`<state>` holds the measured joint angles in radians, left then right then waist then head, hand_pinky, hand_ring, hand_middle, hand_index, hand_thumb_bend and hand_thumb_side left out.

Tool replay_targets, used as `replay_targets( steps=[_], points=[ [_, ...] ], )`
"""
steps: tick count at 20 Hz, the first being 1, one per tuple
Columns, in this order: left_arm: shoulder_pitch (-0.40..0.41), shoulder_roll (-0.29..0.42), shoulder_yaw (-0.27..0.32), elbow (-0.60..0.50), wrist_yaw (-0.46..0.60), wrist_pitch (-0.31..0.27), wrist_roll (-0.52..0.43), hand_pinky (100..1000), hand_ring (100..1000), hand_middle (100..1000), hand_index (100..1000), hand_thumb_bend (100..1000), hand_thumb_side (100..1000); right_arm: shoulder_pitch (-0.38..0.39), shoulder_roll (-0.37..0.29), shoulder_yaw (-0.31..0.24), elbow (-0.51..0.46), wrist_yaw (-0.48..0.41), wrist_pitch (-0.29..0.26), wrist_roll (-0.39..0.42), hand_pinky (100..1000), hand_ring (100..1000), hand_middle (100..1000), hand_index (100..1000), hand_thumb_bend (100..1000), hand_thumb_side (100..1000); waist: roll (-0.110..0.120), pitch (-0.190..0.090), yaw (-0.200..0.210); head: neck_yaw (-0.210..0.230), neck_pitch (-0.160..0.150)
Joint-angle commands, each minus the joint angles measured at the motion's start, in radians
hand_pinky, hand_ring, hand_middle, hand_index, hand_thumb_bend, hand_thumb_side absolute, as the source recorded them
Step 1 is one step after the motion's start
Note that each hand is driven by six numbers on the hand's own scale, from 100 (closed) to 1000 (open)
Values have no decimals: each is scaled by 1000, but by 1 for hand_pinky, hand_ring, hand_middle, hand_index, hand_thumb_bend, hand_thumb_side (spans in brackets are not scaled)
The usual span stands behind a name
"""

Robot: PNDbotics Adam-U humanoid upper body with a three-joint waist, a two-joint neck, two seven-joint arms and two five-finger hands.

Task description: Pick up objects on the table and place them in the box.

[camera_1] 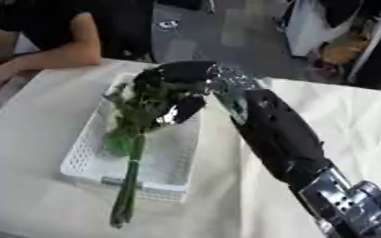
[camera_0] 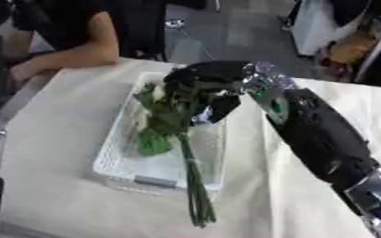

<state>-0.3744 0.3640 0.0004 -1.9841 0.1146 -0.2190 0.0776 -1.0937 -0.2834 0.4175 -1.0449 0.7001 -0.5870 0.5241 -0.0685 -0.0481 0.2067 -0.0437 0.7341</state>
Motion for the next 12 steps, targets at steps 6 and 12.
replay_targets(
  steps=[6, 12],
  points=[
    [2, 30, 12, -16, -10, 1, 3, 481, 577, 672, 702, 100, 786, -84, -147, -42, -116, -256, -320, 381, 1000, 1000, 1000, 1000, 455, 475, 1, -23, -14, 72, -6],
    [4, 31, 14, -16, -13, 1, 3, 482, 577, 672, 702, 100, 785, -87, -157, -64, -92, -274, -320, 383, 1000, 1000, 1000, 1000, 397, 436, 1, -25, -16, 79, -12]
  ],
)
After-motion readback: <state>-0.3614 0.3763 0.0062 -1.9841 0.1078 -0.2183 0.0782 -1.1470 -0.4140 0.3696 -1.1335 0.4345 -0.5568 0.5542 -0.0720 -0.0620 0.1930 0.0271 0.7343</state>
